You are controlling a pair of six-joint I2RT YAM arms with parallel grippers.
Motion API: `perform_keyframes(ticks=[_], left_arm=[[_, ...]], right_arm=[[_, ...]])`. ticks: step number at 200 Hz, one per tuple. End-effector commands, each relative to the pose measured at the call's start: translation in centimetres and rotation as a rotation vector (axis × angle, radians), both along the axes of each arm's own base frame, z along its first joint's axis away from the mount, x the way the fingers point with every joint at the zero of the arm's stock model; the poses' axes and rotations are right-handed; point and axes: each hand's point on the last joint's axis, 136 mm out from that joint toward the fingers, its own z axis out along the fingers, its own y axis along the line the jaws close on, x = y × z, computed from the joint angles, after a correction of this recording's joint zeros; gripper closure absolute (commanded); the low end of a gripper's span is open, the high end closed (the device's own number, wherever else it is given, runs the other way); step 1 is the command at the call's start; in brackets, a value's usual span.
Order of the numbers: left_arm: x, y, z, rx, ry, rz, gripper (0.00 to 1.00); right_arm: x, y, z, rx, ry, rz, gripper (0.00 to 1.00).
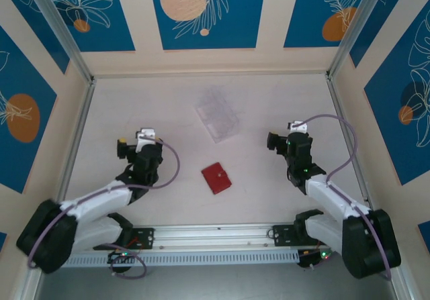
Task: Put the credit cards into the card holder
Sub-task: Reset both arms
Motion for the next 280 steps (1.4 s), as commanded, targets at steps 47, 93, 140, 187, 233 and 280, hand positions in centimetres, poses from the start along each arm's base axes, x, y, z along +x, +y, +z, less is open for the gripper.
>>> perform_keyframes(ticks=[47,93,140,187,233,280], left_arm=[[4.1,2.4,-0.2,0.061,-0.191,0.037,0.01],[5.2,2.6,-2.0,-0.056,-0.169,-0.054,0.01],[5.2,2.3,-3.4,-0.193,-0.139,-0.209,0.0],[6.9,3.6,-5.2,-0.287,-0.075,-0.201,0.0],[7.5,3.5,-5.8,-0.302,-0.012,-0.198,0.0],[7.5,3.5,-5.6,-0.298,-0.02,-0.203,0.0]], right_arm=[[5.1,0.3,-0.5,-0.124,-0.106,0.062,0.01],[5.9,-0.7,-1.7,-0.071,-0.125,0.066,0.01],[5.6,-1.8,-2.8,0.023,-0.136,0.079,0.01],[6.2,-1.1,-3.2,0.031,-0.103,0.122,0.01],[6.3,-1.1,-3.3,0.075,-0.088,0.163,0.01],[6.2,-1.0,-3.3,0.07,-0.09,0.165,0.01]])
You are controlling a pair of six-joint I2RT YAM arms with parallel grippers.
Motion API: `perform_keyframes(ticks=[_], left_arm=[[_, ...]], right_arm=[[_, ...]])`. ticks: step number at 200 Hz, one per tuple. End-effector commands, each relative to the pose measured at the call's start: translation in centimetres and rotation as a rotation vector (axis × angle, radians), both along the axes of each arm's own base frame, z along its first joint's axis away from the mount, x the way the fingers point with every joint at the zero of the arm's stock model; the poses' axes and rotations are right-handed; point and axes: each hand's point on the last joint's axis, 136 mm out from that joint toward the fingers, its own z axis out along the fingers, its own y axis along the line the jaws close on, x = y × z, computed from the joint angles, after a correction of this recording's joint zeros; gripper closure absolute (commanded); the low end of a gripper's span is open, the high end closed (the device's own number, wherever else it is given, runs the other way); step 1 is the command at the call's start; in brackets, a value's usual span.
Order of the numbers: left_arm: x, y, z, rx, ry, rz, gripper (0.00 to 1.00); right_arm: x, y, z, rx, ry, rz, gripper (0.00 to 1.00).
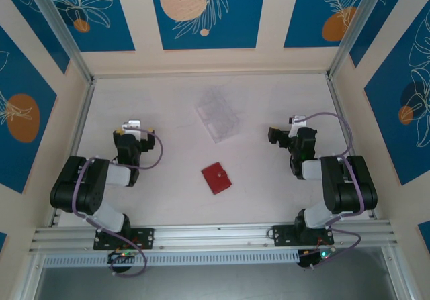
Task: Put the credit cards into the card holder
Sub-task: Reset both arms
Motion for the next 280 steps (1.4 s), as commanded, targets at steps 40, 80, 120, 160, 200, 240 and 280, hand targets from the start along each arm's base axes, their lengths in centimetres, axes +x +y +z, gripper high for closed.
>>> perform_keyframes(ticks=[40,80,120,160,200,240,280], left_arm=[[0.2,-0.1,0.3,-0.013,-0.006,-0.016,0.0],[0.2,-0.1,0.4,-0.013,-0.008,-0.016,0.0],[0.2,-0.1,0.3,-0.013,-0.007,-0.016,0.0],[0.2,-0.1,0.3,-0.013,-0.008,-0.016,0.0],[0.2,-0.1,0.2,-0.013,-0.004,-0.018,0.0],[0.2,-0.1,0.3,-0.013,-0.006,-0.018,0.0],[0.3,-1.8,0.1,-0.01,0.005,-0.121,0.0]], right_arm=[[0.6,0.5,1.0,-0.004,-0.031,0.019,0.01],[0.6,0.5,1.0,-0.005,-0.032,0.018,0.01],[0.6,0.5,0.9,-0.005,-0.03,0.018,0.01],[0.6,0.5,0.9,-0.005,-0.029,0.017,0.01],[0.6,0.5,0.9,-0.005,-0.03,0.018,0.01],[0.6,0.5,0.9,-0.005,-0.029,0.018,0.01],[0.6,0.6,0.9,-0.005,-0.028,0.02,0.01]])
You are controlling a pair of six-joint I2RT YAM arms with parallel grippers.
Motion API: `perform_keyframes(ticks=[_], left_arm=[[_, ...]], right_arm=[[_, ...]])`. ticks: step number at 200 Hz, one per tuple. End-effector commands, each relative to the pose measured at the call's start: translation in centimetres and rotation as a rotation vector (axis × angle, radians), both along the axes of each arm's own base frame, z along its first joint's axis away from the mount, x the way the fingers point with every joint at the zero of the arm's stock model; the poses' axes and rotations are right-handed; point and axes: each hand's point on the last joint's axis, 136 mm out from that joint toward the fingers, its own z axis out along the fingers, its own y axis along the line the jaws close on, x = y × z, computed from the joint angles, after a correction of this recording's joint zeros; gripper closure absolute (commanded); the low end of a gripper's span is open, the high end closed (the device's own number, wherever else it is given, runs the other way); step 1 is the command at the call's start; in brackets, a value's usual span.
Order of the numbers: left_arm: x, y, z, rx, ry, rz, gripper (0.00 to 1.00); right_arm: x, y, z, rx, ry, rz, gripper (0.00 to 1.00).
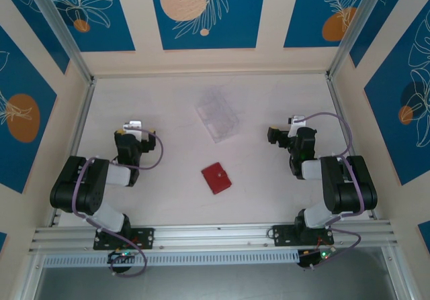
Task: Put the credit cards into the card holder
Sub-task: Reset both arms
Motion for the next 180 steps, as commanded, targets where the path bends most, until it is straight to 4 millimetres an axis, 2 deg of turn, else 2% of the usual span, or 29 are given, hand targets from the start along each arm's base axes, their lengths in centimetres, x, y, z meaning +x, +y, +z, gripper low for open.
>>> perform_keyframes(ticks=[1,56,74,108,120,147,180], left_arm=[[0.3,-1.1,0.5,-0.002,-0.012,-0.083,0.0],[0.2,-1.7,0.5,-0.001,-0.015,-0.12,0.0],[0.0,-2.2,0.6,-0.001,-0.023,-0.15,0.0],[-1.9,-4.1,1.3,-0.001,-0.11,-0.278,0.0],[-1.8,-3.8,1.3,0.001,-0.11,-0.264,0.0],[0.3,-0.5,0.5,-0.007,-0.015,-0.048,0.0],[0.3,-2.0,0.4,-0.007,-0.006,-0.138,0.0]], right_arm=[[0.6,0.3,0.9,-0.005,-0.028,0.012,0.01],[0.6,0.4,0.9,-0.011,-0.029,0.015,0.01],[0.5,1.6,1.0,-0.013,-0.029,0.091,0.01],[0.5,1.7,1.0,0.006,-0.023,0.106,0.01],[0.5,1.6,0.9,0.006,-0.022,0.105,0.01],[0.5,1.6,0.9,0.005,-0.022,0.105,0.01],[0.5,1.6,0.9,0.006,-0.021,0.104,0.01]])
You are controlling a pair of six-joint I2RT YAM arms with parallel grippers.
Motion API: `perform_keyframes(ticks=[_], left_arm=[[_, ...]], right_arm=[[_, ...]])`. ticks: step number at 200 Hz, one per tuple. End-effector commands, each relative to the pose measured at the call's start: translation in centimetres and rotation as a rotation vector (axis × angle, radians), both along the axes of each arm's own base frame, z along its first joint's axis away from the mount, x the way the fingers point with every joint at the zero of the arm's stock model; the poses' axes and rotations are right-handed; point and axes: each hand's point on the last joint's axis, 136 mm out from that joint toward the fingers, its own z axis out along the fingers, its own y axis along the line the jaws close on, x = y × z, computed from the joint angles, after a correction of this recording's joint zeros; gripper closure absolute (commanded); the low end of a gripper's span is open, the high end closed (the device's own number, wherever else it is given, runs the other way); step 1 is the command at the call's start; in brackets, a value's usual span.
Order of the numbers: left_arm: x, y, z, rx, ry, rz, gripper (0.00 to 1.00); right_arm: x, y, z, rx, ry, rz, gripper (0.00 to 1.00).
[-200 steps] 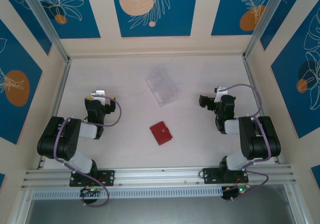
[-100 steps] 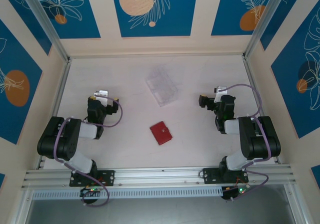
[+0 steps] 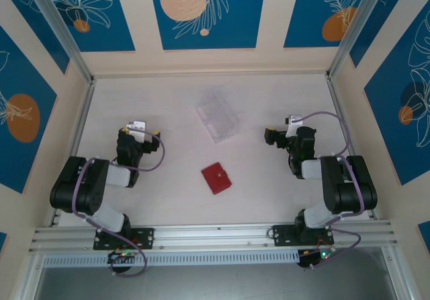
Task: Put the credit cards into the card holder
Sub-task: Reset both arms
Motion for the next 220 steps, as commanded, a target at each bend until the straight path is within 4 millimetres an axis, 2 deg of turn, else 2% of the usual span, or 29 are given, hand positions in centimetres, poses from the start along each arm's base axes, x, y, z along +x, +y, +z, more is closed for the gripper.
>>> perform_keyframes(ticks=[1,220], left_arm=[[0.16,0.14,-0.27,-0.002,0.028,-0.009,0.0],[0.12,0.21,-0.2,-0.001,0.023,-0.005,0.0]], right_arm=[[0.58,0.05,0.81,-0.008,-0.024,0.016,0.01],[0.63,0.1,0.88,-0.013,-0.027,0.014,0.01]])
